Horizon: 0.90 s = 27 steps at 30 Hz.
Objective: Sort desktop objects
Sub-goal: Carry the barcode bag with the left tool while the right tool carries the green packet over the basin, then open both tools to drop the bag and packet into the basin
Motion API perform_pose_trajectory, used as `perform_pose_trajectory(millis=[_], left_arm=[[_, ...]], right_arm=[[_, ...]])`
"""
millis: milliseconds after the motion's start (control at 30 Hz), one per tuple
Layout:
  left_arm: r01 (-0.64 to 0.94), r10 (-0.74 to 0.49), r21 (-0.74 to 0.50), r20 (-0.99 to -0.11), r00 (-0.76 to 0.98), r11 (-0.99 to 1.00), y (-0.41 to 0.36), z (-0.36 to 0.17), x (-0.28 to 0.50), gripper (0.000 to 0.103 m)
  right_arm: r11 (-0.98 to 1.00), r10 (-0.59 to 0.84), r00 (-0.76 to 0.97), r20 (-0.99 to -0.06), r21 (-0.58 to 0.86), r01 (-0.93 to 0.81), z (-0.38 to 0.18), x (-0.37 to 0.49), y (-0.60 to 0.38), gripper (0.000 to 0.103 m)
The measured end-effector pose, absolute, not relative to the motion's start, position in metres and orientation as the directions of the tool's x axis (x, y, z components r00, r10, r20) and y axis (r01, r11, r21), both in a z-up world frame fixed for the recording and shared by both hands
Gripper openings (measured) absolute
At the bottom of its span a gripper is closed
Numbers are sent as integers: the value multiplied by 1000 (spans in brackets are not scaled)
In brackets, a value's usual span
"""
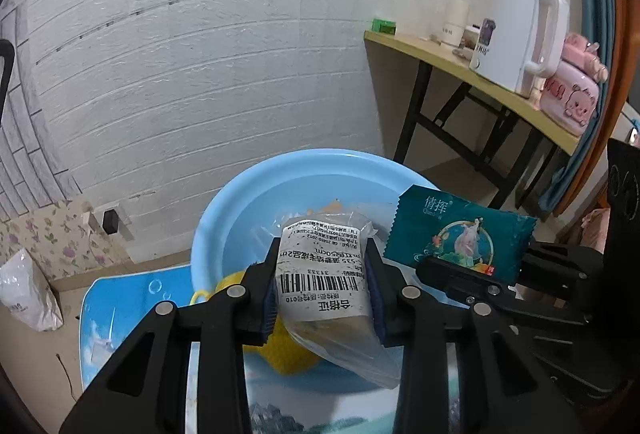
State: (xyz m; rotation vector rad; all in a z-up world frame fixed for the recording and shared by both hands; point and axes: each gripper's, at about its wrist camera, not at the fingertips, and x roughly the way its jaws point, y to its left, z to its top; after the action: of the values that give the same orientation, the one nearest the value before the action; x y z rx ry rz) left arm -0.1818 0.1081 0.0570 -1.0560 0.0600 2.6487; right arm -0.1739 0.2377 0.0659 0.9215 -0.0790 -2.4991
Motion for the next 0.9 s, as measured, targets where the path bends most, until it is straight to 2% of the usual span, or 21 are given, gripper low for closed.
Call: perform_pose_trajectory(millis=[167, 267, 300, 333, 367, 400, 433, 500, 667, 900], left_arm=[[-277, 237, -58, -697, -676, -959, 110, 48, -196, 43], [-270, 227, -50, -698, -680, -962, 109, 48, -196, 60], [-268, 225, -48, -695, -683, -962, 109, 49, -195, 70], [-264, 221, -45, -690, -689, -964, 108, 50, -194, 78], [-259, 217, -41, -684, -696, -965, 108, 52, -192, 82], [-255, 211, -37, -678, -704, -966, 107, 54, -190, 86], [-250, 207, -33, -672, -711, -968, 106, 56, -188, 89], [-242, 199, -29, -670, -715, -970, 103, 58, -186, 92], [-219, 147, 15, -696, -703, -976, 97, 57, -181, 94], [-226, 145, 29, -686, -713, -974, 90, 60, -162, 94]], right_arm=[[-895, -436, -642, -630, 231, 381, 54, -188, 243, 11], [-898, -432, -629, -646, 241, 369, 49, -191, 244, 12], [-897, -435, -626, -647, 249, 366, 49, -191, 245, 13], [-896, -438, -625, -646, 253, 366, 49, -190, 244, 21], [-896, -437, -628, -644, 252, 365, 50, -189, 244, 30], [-900, -430, -637, -640, 245, 361, 51, -186, 244, 48], [-902, -425, -647, -633, 241, 357, 53, -184, 244, 63], [-903, -424, -663, -617, 238, 357, 56, -178, 244, 70], [-909, -408, -659, -632, 212, 359, 56, -171, 238, 71], [-915, -394, -660, -639, 209, 345, 53, -159, 238, 71]])
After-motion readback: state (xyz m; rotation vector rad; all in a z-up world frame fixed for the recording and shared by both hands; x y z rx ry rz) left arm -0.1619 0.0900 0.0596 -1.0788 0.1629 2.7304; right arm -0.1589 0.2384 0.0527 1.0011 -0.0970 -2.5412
